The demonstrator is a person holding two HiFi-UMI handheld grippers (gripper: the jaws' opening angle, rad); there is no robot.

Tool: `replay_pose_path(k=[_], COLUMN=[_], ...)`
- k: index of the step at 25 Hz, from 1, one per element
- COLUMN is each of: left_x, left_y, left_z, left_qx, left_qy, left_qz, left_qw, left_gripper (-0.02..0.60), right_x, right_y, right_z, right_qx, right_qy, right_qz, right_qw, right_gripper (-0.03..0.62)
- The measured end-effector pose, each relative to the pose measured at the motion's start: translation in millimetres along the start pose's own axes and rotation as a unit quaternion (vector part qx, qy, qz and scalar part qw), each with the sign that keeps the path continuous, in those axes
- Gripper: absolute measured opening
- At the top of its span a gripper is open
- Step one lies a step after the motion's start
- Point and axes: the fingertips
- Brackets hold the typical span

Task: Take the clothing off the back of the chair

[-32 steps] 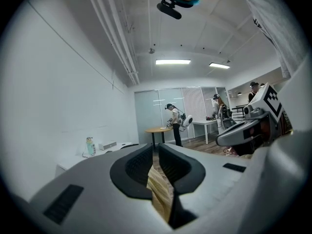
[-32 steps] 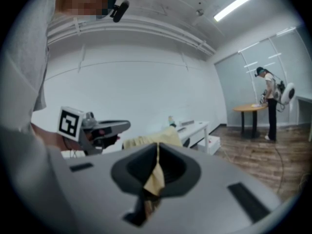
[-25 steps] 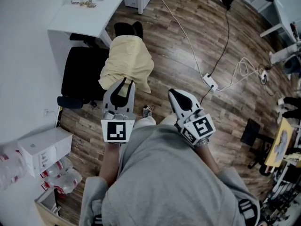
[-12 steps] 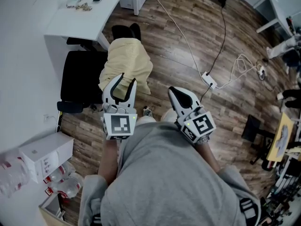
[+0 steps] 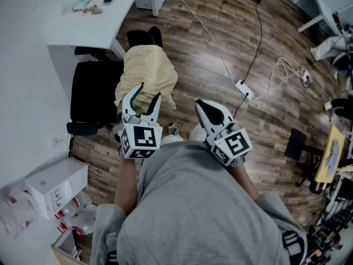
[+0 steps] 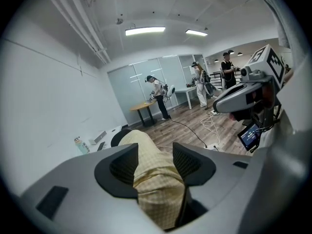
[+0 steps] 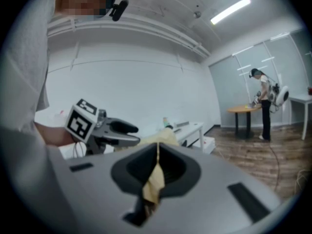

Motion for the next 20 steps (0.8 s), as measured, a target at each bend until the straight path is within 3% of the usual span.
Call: replay_pose_path(k=[6,14,20], left_x=[15.1,28.3,30.9], left_y=[-13.2,-24.9,-30.3], left_z=[1.9,6.5,2.3], left_qx=[0.014,0.055,0.068], left_qy=[-0.023,-0.022,-0.013], left_qz=[-0.037,-0.069,-0.082], left_qw=[0.999,0.9959,0.9942], left_gripper=[0.256,0.255,0.192], right_x=[7.1,11.8,10.4], right_y=[-1.2,-5.5,-8.4], right_z=[-1.4,-3.6,-2.1], right_qx=[-0.001,0.0,0.001], right_qy=[0.003,0.002,-0.006], right_qz=[-0.005,-0.012,-0.011], right_qw=[1.0,1.0,1.0], right_gripper=[0.035,0.035,0.035])
Point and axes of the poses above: the fingertips, and each gripper's own axes: x forward along the fingers, z to its right, y out of its top, and after that the axes turned 2 degrees about -x, right-handed
